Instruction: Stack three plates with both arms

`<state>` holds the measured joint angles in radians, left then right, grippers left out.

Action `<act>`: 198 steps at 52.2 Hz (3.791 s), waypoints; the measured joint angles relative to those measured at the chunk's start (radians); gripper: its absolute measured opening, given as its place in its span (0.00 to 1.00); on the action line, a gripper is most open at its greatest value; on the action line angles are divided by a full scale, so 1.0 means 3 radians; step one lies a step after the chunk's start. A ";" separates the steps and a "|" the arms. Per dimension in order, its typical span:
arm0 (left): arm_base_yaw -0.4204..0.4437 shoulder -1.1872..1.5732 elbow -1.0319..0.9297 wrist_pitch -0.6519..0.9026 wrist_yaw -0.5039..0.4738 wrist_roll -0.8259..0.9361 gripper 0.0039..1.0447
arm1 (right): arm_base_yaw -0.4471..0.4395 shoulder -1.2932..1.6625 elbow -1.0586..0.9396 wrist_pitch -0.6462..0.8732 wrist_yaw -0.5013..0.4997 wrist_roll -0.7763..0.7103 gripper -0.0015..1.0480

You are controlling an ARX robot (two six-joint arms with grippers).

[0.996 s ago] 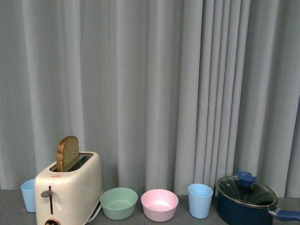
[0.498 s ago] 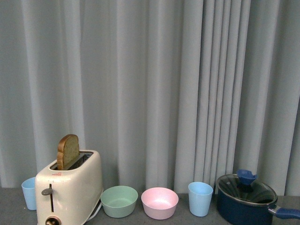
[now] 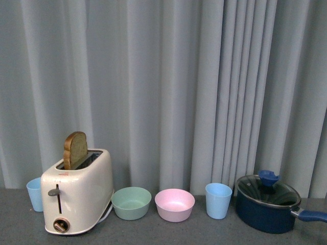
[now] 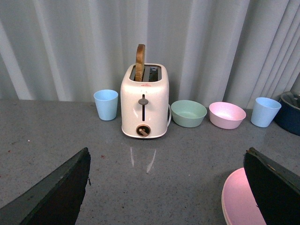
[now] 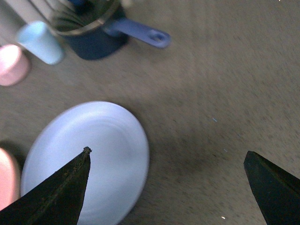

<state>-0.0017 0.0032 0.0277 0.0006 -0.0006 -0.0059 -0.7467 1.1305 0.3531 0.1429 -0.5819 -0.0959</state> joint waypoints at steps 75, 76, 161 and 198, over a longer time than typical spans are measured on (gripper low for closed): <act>0.0000 0.0000 0.0000 0.0000 0.0001 0.0005 0.94 | 0.1193 0.3166 0.1378 0.0622 0.0801 -0.0441 0.93; 0.0000 0.0000 0.0000 0.0000 0.0001 0.0005 0.94 | 0.1208 0.3187 0.1390 0.0629 0.0802 -0.0436 0.93; -0.0001 0.0000 0.0000 0.0000 0.0001 0.0005 0.94 | 0.1844 0.1785 0.0837 0.0801 -0.0189 0.0159 0.03; -0.0001 0.0000 0.0000 0.0000 0.0001 0.0005 0.94 | 0.2817 0.2673 0.1383 0.0830 0.0045 0.0393 0.03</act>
<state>-0.0021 0.0032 0.0277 0.0006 -0.0002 -0.0044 0.0982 1.9324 0.7681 0.3920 -0.5686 0.0219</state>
